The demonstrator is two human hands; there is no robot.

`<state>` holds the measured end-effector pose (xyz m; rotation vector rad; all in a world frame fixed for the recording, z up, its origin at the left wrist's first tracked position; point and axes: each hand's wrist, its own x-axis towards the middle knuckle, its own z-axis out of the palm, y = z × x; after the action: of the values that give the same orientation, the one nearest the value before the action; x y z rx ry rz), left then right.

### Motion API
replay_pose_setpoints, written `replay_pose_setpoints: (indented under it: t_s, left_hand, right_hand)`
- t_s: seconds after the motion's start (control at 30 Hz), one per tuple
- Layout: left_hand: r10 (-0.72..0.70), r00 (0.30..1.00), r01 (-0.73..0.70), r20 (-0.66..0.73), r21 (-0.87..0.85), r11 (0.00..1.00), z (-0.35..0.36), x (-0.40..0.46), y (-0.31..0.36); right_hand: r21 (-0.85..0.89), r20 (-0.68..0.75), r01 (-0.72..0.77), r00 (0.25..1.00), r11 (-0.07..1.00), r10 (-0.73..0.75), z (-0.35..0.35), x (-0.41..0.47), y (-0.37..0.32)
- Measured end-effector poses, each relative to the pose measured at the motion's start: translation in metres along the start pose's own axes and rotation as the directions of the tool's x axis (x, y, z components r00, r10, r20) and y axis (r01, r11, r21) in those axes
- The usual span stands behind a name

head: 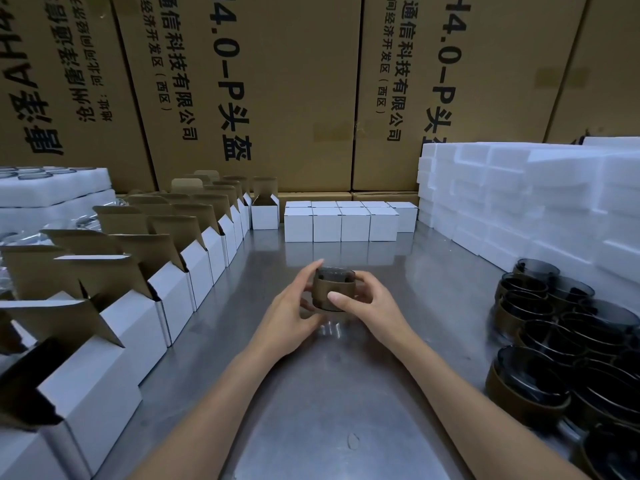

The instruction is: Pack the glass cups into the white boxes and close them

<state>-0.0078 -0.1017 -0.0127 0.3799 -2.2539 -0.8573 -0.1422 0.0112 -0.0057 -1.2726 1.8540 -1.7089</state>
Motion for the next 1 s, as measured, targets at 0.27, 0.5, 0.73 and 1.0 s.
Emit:
replay_pose_setpoints:
  t_s: [0.27, 0.5, 0.73, 1.0]
  left_hand:
    - [-0.102, 0.991, 0.086, -0.089, -0.166, 0.982, -0.005, 0.003, 0.007]
    - [-0.313, 0.948, 0.272, -0.056, -0.370, 0.888, -0.008, 0.002, 0.010]
    - [-0.391, 0.920, 0.363, -0.013, -0.346, 0.865, -0.009, 0.005, 0.008]
    - [-0.275, 0.961, 0.256, 0.014, -0.418, 0.872, -0.012, 0.001, 0.009]
  right_hand:
    - [0.082, 0.094, 0.011, 0.995, 0.997, -0.018, -0.002, -0.004, -0.010]
    - [-0.070, 0.171, -0.116, 0.977, 0.991, 0.127, -0.003, -0.004, -0.008]
    - [-0.123, 0.162, -0.148, 0.972, 0.981, 0.167, 0.000, -0.004, -0.010]
    - [-0.012, 0.151, -0.094, 0.984, 0.996, 0.095, -0.003, -0.007, -0.011]
